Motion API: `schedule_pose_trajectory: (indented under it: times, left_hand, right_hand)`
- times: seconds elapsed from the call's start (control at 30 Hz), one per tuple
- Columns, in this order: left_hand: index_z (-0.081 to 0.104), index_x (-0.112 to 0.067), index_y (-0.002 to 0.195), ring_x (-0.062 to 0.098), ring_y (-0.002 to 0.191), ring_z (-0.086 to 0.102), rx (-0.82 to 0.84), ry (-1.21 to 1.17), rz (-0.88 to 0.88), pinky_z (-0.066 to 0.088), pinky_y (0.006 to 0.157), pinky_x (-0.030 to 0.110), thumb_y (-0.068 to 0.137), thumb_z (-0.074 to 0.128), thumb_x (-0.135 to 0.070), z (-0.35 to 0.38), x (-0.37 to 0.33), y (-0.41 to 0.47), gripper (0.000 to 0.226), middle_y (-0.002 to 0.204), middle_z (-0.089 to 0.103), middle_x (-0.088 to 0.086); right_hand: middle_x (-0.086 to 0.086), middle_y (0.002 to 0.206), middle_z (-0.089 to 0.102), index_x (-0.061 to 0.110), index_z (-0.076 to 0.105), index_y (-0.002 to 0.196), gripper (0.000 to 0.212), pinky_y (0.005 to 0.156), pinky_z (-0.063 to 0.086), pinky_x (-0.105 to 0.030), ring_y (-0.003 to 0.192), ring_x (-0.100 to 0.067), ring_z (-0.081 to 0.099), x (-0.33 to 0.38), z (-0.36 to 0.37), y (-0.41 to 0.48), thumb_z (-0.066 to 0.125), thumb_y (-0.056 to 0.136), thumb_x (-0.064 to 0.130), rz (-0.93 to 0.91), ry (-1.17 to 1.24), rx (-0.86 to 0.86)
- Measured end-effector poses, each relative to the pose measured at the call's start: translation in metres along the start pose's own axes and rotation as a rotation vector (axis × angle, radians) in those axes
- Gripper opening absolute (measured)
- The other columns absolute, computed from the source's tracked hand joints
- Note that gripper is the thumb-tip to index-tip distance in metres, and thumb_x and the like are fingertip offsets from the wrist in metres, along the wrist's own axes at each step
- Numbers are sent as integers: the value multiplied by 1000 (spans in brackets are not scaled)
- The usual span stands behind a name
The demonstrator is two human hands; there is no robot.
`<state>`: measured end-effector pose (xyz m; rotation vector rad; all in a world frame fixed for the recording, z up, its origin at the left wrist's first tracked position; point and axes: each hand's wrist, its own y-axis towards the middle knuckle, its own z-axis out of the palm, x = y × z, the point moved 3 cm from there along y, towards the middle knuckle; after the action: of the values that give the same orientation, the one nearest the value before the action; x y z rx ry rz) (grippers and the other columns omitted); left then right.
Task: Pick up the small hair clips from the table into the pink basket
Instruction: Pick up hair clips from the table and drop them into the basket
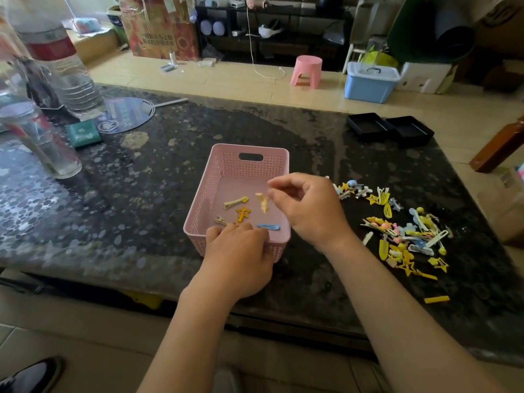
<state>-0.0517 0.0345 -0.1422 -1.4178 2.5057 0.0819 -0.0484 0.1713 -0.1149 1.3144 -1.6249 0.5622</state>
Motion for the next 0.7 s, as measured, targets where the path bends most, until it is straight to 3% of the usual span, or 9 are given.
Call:
schedule_pose_trajectory:
  times: [0.13,0.23,0.3,0.37,0.47,0.57,0.63,0.7]
  left_hand:
    - [60,-30,106,18,98,48,4,-19,14,29,91,39,95,41,-37,1,-3,-2,24,104,56,-7]
    - [60,-30,106,17,95,48,15,-23,13,29,90,40,96,41,-36,2,-5,1,23,101,56,-8]
    - [60,-30,107,16,95,48,23,-33,15,27,89,39,97,41,-35,4,-10,3,23,102,56,-8]
    - [60,-29,108,16,96,48,35,-47,22,26,88,39,97,42,-37,7,-16,5,23,103,57,-8]
    - [60,-29,110,18,98,49,54,-32,16,26,90,42,97,41,-39,10,-25,6,25,105,57,-8]
    - [59,-30,111,18,99,48,63,-10,5,27,94,43,97,41,-37,8,-28,5,24,106,57,-7]
    - [59,-30,111,18,100,48,55,3,5,27,94,43,97,40,-37,7,-28,3,24,107,57,-6]
    - [59,-30,110,18,99,49,50,9,1,28,93,43,97,40,-37,7,-28,3,24,107,57,-6]
  right_hand:
    - [11,102,69,20,73,110,22,82,53,-17,91,5,62,-13,-24,5,60,95,13,17,-111,-80]
    - [3,111,68,18,69,118,28,84,52,-24,95,-5,63,-36,-64,9,60,93,9,139,-208,-117]
    - [-3,123,62,21,61,130,39,82,48,-27,107,-16,61,-56,-82,4,61,92,12,253,-356,-6]
    - [-7,137,52,25,50,142,53,89,48,-31,119,-24,55,-77,-87,-5,61,92,14,334,-565,195]
    - [-5,157,31,30,32,153,75,110,37,-34,139,-24,38,-97,-79,-23,65,88,20,363,-717,451]
    - [-2,165,13,37,20,156,83,117,24,-33,150,-23,19,-102,-66,-30,65,88,22,355,-756,614]
    - [1,165,13,38,22,156,79,118,25,-36,151,-24,17,-101,-62,-29,60,90,15,343,-807,663]
    - [0,160,27,35,36,152,68,116,33,-36,146,-24,29,-99,-62,-26,57,92,9,293,-868,633]
